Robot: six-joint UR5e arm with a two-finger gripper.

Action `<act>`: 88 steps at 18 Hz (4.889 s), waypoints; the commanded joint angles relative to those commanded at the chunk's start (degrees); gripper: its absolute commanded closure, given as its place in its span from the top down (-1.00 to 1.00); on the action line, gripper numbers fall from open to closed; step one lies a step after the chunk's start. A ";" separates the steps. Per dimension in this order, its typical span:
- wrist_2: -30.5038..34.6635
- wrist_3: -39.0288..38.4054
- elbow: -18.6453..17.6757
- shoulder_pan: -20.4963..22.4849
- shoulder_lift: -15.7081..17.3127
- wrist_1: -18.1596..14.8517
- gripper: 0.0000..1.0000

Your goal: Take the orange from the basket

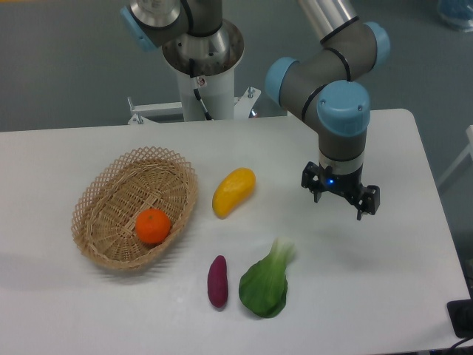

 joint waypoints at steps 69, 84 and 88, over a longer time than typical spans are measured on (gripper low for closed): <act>0.53 -64.42 -6.50 -36.39 -3.78 -0.44 1.00; 2.20 -63.63 -7.29 -36.30 -1.23 -0.09 0.03; 1.85 -63.63 -7.03 -35.77 -0.44 -0.09 0.03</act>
